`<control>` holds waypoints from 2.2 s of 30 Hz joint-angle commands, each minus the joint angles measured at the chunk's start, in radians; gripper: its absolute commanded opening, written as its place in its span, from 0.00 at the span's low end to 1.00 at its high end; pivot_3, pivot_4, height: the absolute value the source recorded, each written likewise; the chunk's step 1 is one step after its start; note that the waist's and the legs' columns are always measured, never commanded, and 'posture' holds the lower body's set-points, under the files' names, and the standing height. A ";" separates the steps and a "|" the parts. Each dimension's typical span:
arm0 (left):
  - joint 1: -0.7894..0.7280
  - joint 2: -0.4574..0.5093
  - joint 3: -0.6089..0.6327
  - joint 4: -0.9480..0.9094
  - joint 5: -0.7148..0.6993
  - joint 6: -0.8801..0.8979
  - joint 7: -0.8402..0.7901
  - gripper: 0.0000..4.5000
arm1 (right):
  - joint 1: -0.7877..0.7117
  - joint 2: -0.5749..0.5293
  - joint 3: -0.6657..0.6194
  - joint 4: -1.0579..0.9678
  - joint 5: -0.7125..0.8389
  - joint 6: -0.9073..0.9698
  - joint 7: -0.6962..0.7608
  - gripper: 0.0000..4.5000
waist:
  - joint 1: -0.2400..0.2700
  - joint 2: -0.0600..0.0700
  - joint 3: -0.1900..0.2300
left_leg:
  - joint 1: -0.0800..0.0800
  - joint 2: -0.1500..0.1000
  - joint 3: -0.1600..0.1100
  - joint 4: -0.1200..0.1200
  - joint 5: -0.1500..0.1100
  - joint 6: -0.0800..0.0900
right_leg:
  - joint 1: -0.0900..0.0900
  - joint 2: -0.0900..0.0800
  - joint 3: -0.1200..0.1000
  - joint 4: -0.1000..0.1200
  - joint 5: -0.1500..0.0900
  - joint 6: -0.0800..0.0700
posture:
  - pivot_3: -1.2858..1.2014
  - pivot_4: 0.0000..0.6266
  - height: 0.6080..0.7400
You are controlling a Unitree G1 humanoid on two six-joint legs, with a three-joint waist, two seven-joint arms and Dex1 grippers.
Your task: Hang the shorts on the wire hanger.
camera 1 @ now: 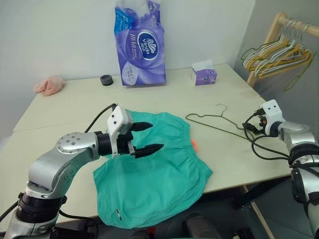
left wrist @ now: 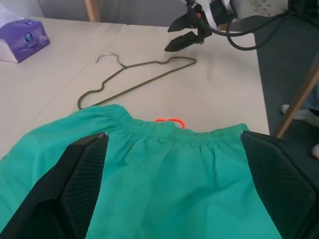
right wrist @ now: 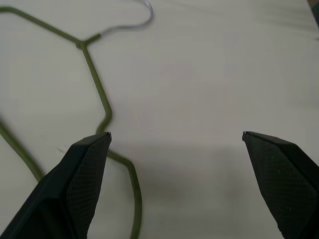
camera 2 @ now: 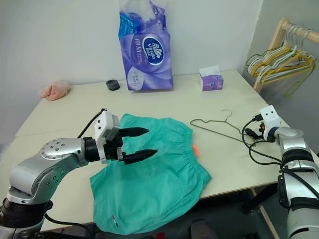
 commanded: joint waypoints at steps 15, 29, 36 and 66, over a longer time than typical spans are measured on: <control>0.003 -0.003 -0.017 0.006 0.040 -0.052 -0.036 1.00 | 0.045 -0.018 0.133 -0.006 -0.177 0.046 0.264 1.00 | -0.012 -0.007 -0.005 | 0.003 0.000 0.000 0.001 0.000 0.000 | 0.005 0.001 0.001 -0.001 -0.001 0.007 | 0.43 0.05 1.00; 0.020 0.011 -0.005 0.007 0.033 -0.055 -0.075 1.00 | 0.137 -0.024 0.129 -0.270 -0.116 0.231 0.522 1.00 | -0.013 -0.011 -0.009 | 0.005 0.001 -0.010 0.001 0.000 0.000 | 0.010 0.000 -0.008 -0.005 -0.002 0.007 | 0.43 0.05 1.00; 0.040 0.019 0.005 -0.003 0.031 -0.053 -0.086 1.00 | 0.144 -0.003 0.133 -0.329 -0.109 0.278 0.550 1.00 | -0.013 -0.012 -0.009 | 0.004 0.002 -0.011 0.001 0.000 -0.001 | 0.010 0.000 -0.009 -0.005 -0.002 0.007 | 0.43 0.05 1.00; 0.029 0.012 0.012 0.012 0.058 -0.067 -0.071 1.00 | 0.078 0.129 0.081 -0.079 -0.135 0.241 0.170 0.01 | 0.001 -0.026 -0.025 | 0.005 0.001 -0.013 0.001 -0.001 -0.001 | 0.012 0.000 -0.010 -0.008 -0.001 0.006 | 0.43 0.05 1.00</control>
